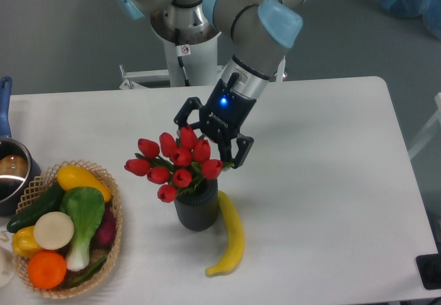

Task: Pick up the flowers from the vase
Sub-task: 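Lower the gripper onto the tulip stems and close it around them, then lift the gripped tulips straight up out of the black vase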

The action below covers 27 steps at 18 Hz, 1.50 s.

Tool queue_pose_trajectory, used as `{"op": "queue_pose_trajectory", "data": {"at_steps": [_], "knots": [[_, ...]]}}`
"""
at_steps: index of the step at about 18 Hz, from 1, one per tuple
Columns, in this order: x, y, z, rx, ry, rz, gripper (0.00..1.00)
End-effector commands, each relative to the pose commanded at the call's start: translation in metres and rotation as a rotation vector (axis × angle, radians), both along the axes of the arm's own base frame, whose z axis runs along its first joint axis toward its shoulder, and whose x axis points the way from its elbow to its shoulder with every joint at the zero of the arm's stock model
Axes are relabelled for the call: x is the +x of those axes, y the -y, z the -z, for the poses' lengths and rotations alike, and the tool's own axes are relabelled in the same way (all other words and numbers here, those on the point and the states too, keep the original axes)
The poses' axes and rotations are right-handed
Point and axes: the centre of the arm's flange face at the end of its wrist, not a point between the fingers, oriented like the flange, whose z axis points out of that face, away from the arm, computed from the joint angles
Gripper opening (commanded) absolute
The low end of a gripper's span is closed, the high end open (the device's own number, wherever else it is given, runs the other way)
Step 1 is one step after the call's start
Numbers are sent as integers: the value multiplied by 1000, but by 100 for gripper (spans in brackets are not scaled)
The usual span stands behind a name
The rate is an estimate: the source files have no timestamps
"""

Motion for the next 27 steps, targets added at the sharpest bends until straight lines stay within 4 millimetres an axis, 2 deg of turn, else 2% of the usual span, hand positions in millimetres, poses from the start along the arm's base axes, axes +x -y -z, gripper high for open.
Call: {"op": "queue_pose_trajectory", "data": {"at_steps": [4,6,7,10,15,22,27], "knots": [[-4,3,2,12,-15,14,27],[-8,6,3,11,-15,6,9],[-8,6,3,11,-16,7,4],[-12,10,2,12,-17,-4,0],[-10,16,-1,27,-8,-10,0],[1,31,-34,110,17,-32,0],[-2,46,-60,154,40,-89,0]]}}
